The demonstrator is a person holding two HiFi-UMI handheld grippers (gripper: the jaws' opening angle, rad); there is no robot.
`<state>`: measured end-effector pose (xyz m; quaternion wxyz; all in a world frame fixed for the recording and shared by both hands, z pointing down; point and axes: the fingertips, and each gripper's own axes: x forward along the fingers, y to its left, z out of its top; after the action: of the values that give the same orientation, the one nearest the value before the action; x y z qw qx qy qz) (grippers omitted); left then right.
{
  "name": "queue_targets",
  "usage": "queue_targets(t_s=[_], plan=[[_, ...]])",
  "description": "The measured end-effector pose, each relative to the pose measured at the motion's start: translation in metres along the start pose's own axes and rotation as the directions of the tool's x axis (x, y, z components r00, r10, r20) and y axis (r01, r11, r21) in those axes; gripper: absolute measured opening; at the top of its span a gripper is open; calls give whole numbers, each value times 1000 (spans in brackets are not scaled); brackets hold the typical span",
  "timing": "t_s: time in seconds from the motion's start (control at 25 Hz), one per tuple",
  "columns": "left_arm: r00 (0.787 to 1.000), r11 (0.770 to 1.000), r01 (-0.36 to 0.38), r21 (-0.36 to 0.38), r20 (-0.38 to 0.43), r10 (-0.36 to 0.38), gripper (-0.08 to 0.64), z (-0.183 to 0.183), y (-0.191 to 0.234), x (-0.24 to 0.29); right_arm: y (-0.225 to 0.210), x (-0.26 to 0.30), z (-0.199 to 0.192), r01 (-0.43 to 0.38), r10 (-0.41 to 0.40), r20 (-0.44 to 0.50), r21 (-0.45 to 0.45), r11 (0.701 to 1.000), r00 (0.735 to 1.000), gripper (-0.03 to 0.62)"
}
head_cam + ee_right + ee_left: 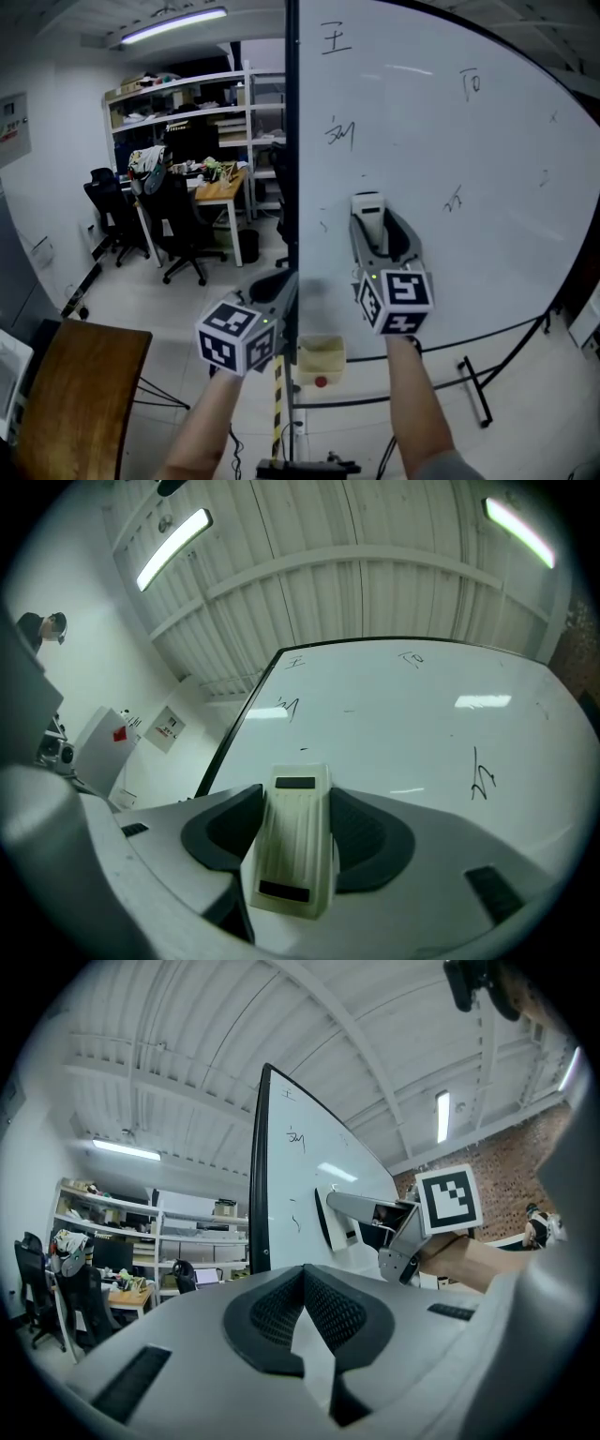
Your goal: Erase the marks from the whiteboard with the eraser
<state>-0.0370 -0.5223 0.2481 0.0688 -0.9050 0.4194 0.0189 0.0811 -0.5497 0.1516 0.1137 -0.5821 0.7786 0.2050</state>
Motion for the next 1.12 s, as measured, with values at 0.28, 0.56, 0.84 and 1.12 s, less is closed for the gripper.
queue_targets(t_s=[0.28, 0.56, 0.84, 1.12], plan=[[1000, 1000, -18, -4, -5, 18, 2, -2, 13, -23, 57, 10, -9, -63, 62, -36, -19, 998, 997, 228], [999, 999, -47, -24, -15, 47, 2, -11, 30, -48, 87, 14, -16, -89, 87, -56, -40, 995, 995, 227], [1000, 1000, -26, -16, -14, 26, 2, -11, 25, -51, 78, 11, -15, -88, 86, -66, -34, 996, 994, 229], [1000, 1000, -2, -14, -11, 2, 2, -10, 16, -44, 34, 2, -15, -27, 26, -67, -12, 1000, 997, 230]])
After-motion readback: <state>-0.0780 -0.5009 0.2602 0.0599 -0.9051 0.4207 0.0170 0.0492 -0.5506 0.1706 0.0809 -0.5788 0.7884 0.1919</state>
